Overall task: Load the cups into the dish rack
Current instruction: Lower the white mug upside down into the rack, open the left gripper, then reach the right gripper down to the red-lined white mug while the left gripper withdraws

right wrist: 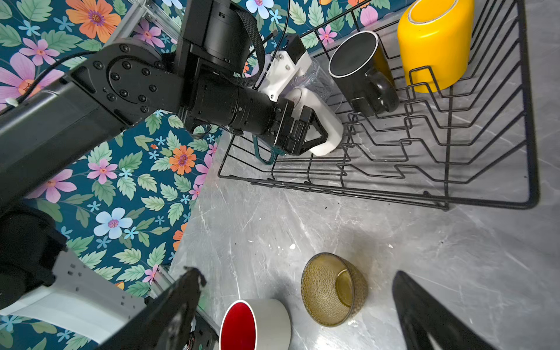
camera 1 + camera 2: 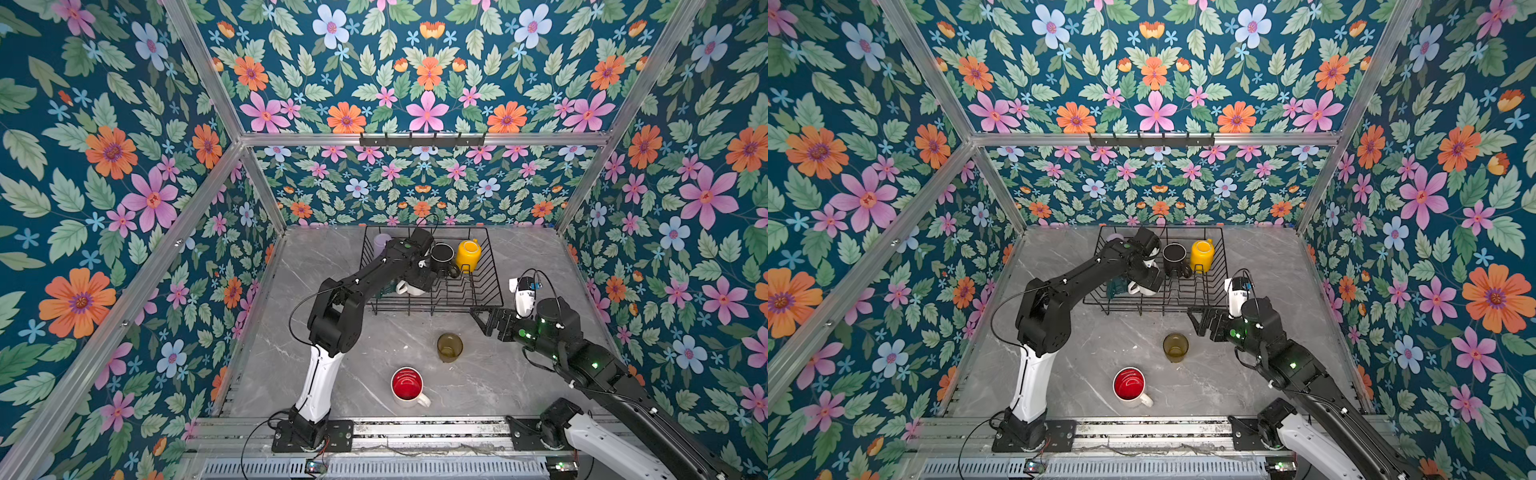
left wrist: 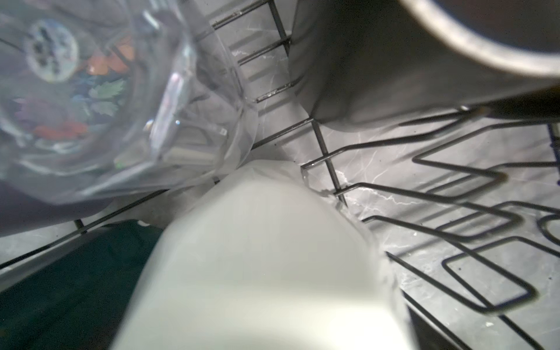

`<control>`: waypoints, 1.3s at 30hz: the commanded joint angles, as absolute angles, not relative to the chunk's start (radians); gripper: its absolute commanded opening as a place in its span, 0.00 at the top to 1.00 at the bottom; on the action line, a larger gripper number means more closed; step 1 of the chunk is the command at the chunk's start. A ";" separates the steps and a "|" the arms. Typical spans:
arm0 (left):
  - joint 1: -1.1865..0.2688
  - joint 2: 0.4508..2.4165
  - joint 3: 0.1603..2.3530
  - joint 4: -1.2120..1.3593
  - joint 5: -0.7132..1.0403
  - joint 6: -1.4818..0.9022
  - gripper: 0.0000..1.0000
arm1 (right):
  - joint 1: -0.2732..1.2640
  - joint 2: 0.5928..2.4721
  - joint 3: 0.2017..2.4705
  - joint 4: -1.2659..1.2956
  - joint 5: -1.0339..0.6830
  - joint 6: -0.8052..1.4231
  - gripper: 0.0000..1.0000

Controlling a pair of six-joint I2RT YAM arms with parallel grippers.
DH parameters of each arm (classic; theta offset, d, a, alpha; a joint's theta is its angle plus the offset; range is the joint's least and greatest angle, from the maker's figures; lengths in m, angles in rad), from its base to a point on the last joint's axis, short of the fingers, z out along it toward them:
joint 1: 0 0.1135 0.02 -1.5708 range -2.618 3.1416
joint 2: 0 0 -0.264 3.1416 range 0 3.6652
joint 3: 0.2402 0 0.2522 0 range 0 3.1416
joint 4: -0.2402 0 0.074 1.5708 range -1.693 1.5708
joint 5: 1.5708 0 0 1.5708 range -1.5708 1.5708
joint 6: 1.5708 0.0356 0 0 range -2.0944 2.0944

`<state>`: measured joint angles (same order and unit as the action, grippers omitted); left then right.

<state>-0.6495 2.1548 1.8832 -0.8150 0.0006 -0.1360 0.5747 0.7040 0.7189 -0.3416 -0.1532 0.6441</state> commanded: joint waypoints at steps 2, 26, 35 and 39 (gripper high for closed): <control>-0.649 2.118 1.879 -0.806 0.034 -0.155 0.00 | 0.575 0.709 0.737 -0.363 -0.128 0.618 0.02; -0.640 1.171 0.986 0.149 -0.190 -0.113 0.00 | 0.778 0.951 0.970 -0.654 -0.006 0.621 0.22; -0.610 0.955 0.813 0.113 -0.336 -0.174 0.00 | 1.056 1.086 1.003 -0.706 0.131 0.740 0.28; -0.603 0.853 0.722 0.120 -0.404 -0.200 0.00 | 1.152 1.166 0.988 -0.676 0.125 0.813 0.32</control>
